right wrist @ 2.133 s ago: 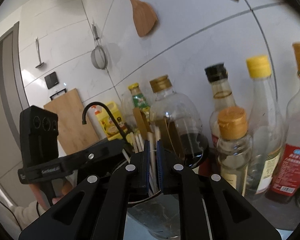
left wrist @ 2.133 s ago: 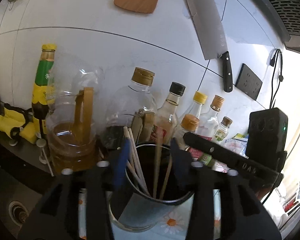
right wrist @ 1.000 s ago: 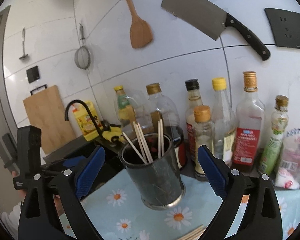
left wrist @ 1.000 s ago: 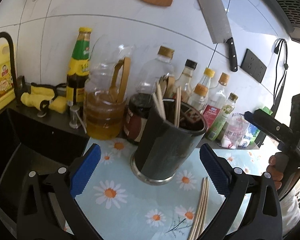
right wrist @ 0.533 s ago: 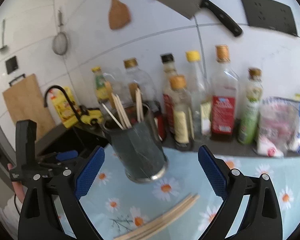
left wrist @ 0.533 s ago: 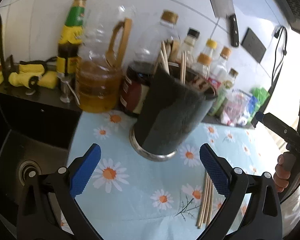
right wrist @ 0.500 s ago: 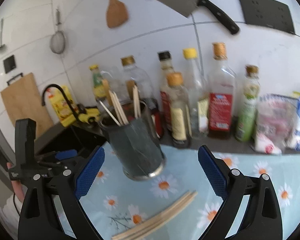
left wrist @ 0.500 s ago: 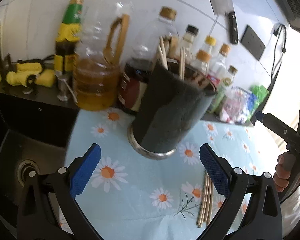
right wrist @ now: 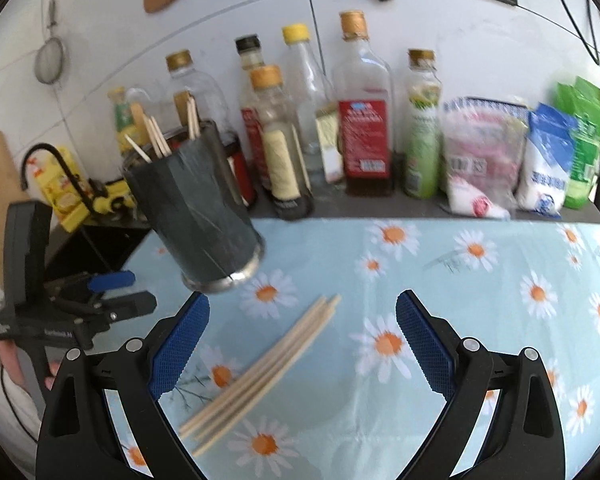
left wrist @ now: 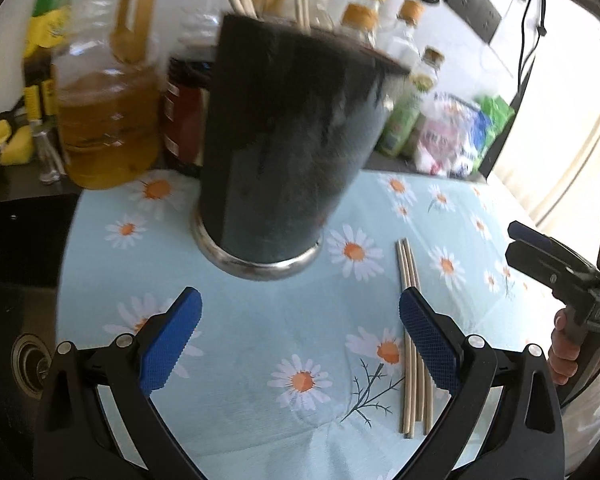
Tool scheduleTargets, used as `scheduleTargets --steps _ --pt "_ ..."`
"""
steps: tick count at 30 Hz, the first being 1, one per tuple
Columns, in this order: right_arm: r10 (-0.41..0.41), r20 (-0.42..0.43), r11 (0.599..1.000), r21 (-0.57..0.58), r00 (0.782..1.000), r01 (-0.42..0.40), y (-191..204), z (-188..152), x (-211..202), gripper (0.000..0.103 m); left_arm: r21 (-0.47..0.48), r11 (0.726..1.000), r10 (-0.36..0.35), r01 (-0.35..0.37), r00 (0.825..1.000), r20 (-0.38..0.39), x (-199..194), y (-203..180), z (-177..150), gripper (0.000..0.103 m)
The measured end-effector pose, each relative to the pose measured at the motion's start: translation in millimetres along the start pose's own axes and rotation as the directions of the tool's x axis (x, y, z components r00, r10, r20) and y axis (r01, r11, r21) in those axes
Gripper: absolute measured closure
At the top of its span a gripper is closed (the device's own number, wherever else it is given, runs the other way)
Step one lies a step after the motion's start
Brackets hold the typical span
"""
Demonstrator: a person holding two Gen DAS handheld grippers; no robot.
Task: Organize utensils
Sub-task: 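Move both open grippers back down to the chopsticks on the cloth, then close the right gripper on one chopstick while the left gripper grasps another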
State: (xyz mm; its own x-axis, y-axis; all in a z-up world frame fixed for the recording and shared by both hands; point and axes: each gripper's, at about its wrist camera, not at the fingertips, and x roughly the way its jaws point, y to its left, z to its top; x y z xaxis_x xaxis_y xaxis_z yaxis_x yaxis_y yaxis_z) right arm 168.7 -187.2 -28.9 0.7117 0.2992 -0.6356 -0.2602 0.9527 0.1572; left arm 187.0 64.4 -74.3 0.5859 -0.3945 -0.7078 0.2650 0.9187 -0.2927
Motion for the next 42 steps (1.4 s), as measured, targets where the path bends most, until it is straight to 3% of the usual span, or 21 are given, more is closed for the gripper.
scheduleTargets --steps 6,16,30,36,42 --pt "-0.089 -0.054 0.996 -0.007 0.995 0.089 1.6 -26.7 6.7 0.013 0.047 0.999 0.011 -0.006 0.994 -0.107 24.2 -11.0 0.7 0.006" --pt "-0.202 -0.124 0.978 -0.087 0.972 0.192 18.3 -63.6 26.3 0.013 0.138 0.990 0.041 -0.013 0.978 -0.203 53.8 -35.4 2.9 0.006" --pt "-0.191 -0.161 0.980 -0.081 0.968 0.180 33.6 -78.9 41.4 0.013 0.214 0.977 0.058 0.004 0.958 -0.281 85.1 -63.1 11.0 0.006" --pt "-0.243 -0.168 0.970 -0.060 0.955 0.237 26.0 -82.2 41.1 0.012 0.273 0.962 0.099 -0.017 0.952 -0.290 95.5 -78.6 10.3 0.006" --pt "-0.254 -0.174 0.967 -0.029 0.952 0.252 18.6 -83.7 38.9 0.011 0.328 0.940 0.201 -0.098 0.933 -0.298 111.8 -90.6 14.3 0.004"
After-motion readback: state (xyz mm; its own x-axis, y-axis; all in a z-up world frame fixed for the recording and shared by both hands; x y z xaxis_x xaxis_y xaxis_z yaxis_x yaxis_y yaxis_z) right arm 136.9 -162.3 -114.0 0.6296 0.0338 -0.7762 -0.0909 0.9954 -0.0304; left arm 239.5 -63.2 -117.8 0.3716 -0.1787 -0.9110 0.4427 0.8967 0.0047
